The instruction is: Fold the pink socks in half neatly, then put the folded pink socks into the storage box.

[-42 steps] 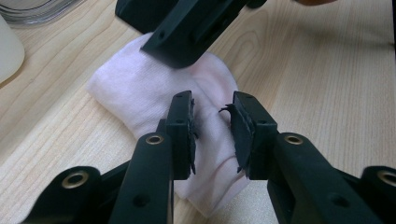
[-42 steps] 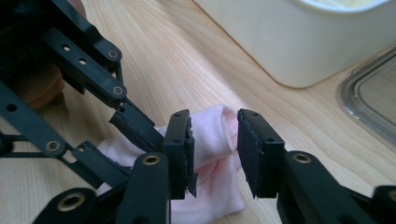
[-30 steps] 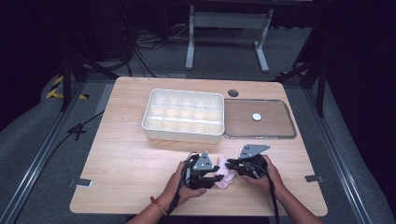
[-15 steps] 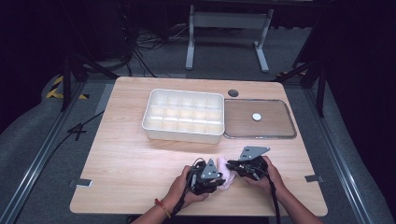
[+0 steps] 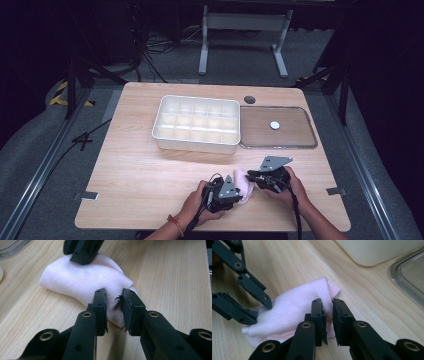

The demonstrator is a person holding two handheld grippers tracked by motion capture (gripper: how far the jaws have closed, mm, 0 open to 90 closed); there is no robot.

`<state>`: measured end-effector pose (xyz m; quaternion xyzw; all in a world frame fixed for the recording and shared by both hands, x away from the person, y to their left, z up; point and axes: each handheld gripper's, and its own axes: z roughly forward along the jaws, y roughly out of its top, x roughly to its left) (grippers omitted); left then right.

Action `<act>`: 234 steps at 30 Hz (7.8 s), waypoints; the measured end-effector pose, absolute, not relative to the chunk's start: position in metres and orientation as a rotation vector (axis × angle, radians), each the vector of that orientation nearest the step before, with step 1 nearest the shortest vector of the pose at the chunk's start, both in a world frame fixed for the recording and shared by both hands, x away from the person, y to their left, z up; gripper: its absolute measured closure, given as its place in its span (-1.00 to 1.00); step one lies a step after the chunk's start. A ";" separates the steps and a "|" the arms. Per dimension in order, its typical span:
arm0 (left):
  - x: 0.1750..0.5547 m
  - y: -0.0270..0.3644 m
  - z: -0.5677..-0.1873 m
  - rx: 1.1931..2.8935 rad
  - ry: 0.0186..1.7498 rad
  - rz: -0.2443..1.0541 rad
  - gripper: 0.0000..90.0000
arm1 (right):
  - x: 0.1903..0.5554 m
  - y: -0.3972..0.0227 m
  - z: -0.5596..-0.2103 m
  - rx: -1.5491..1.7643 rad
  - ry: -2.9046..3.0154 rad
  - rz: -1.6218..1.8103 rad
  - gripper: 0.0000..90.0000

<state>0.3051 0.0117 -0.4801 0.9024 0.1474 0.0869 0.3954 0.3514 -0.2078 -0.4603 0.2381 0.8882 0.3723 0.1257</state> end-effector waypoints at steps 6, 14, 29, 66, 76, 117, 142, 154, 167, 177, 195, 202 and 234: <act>0.305 0.011 -0.480 2.286 0.381 0.217 0.64 | 0.345 -0.210 -0.446 0.685 2.507 1.194 0.84; 0.305 0.012 -0.480 2.293 0.377 0.212 0.64 | 0.336 -0.191 -0.453 0.582 2.580 1.126 0.82; 0.306 0.012 -0.480 2.293 0.380 0.200 0.64 | 0.350 -0.204 -0.462 0.677 2.584 1.086 0.81; 0.306 0.011 -0.477 2.251 0.392 0.212 0.62 | 0.353 -0.213 -0.461 0.723 2.580 1.149 0.88; 0.309 0.025 -0.458 2.160 0.417 0.213 0.45 | 0.351 -0.218 -0.446 0.751 2.506 1.243 0.44; 0.301 0.209 -0.479 2.276 0.831 0.318 -0.48 | 0.366 -0.201 -0.473 0.863 2.781 1.271 0.41; 0.305 0.210 -0.482 2.257 0.850 0.339 -0.68 | 0.354 -0.207 -0.453 0.692 2.687 1.274 0.75; 0.305 0.210 -0.482 2.260 0.845 0.344 -0.68 | 0.352 -0.213 -0.441 0.675 2.613 1.278 0.75; 0.305 0.210 -0.482 2.260 0.844 0.344 -0.68 | 0.353 -0.225 -0.429 0.696 2.504 1.304 0.75; 0.305 0.210 -0.482 2.260 0.844 0.343 -0.68 | 0.356 -0.237 -0.419 0.716 2.441 1.329 0.75; 0.304 0.209 -0.482 2.256 0.851 0.342 -0.68 | 0.372 -0.237 -0.388 0.671 2.342 1.353 0.75; 0.305 0.209 -0.482 2.256 0.852 0.340 -0.68 | 0.383 -0.229 -0.368 0.624 2.316 1.341 0.75; 0.304 0.209 -0.482 2.256 0.853 0.343 -0.67 | 0.443 -0.162 -0.354 0.573 2.312 1.182 0.74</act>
